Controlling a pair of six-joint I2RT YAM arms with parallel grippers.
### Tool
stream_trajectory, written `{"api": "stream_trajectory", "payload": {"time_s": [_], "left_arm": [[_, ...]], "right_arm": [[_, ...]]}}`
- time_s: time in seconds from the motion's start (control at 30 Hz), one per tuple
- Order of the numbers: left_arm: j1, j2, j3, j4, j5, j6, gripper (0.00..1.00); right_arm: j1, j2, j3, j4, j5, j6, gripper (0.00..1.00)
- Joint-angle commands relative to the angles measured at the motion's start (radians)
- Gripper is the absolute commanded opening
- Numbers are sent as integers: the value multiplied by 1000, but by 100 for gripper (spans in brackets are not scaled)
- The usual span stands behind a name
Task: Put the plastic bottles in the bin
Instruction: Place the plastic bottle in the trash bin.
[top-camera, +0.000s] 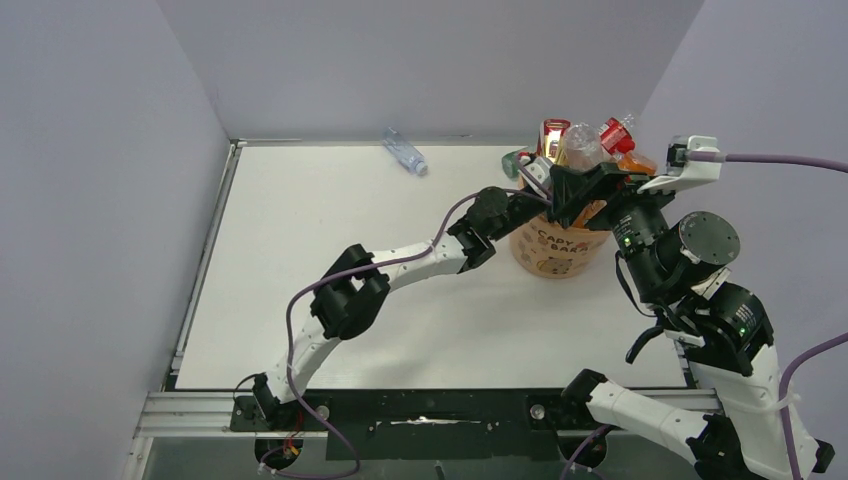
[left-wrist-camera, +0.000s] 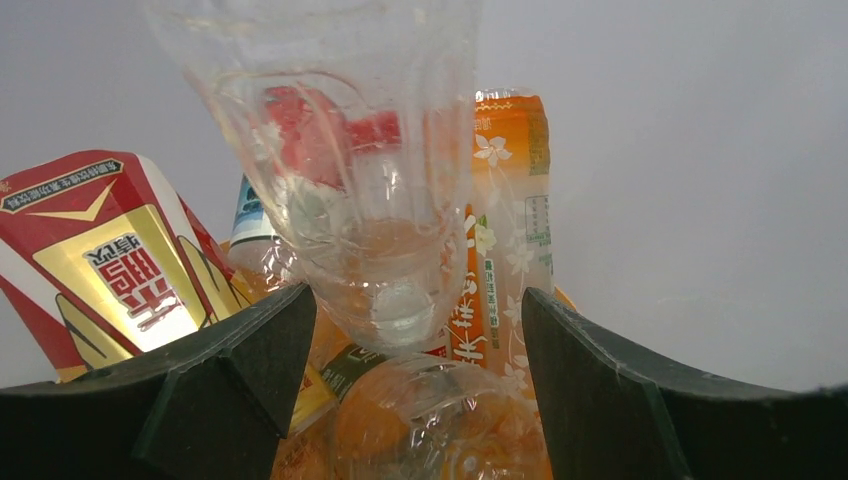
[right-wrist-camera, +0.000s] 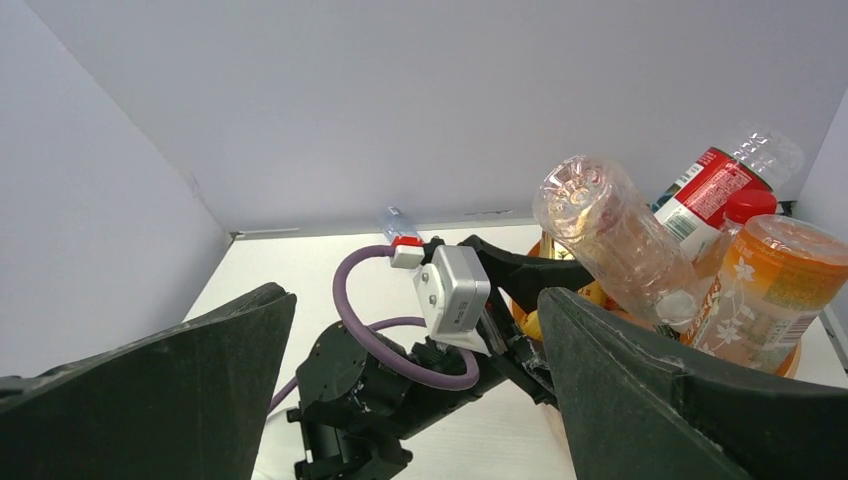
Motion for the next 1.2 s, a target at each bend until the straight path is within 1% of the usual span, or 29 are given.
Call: {"api": "stream_trajectory", "payload": {"time_s": [0.0, 0.13, 0.3, 0.5, 0.63, 0.73, 0.83, 0.93, 1.07, 1.17], "left_arm": [[-11, -137, -50, 8, -30, 22, 75], [-16, -204, -146, 28, -61, 26, 76], [-15, -270, -231, 39, -86, 26, 76], [-15, -336, -303, 39, -104, 22, 76], [-1, -423, -339, -53, -142, 3, 77], [27, -494, -371, -123, -176, -20, 81], [61, -557, -387, -218, -209, -34, 83], [98, -614, -408, -275, -247, -52, 87], [203, -636, -390, -407, -282, -158, 88], [298, -594, -331, -524, -291, -244, 88]], "right_arm": [[-5, -1, -7, 55, -13, 4, 98], [-5, 6, -10, 62, -15, 6, 98], [-5, 19, -2, 62, -16, 4, 98], [-5, 24, 4, 58, -18, 11, 98], [-4, 29, 9, 50, -20, 16, 98], [-5, 41, 16, 44, -23, 16, 98], [-4, 55, 20, 44, -33, 18, 98], [-5, 70, 25, 44, -47, 22, 98], [-5, 95, 33, 42, -69, 28, 98], [-5, 115, 41, 38, -89, 28, 98]]}}
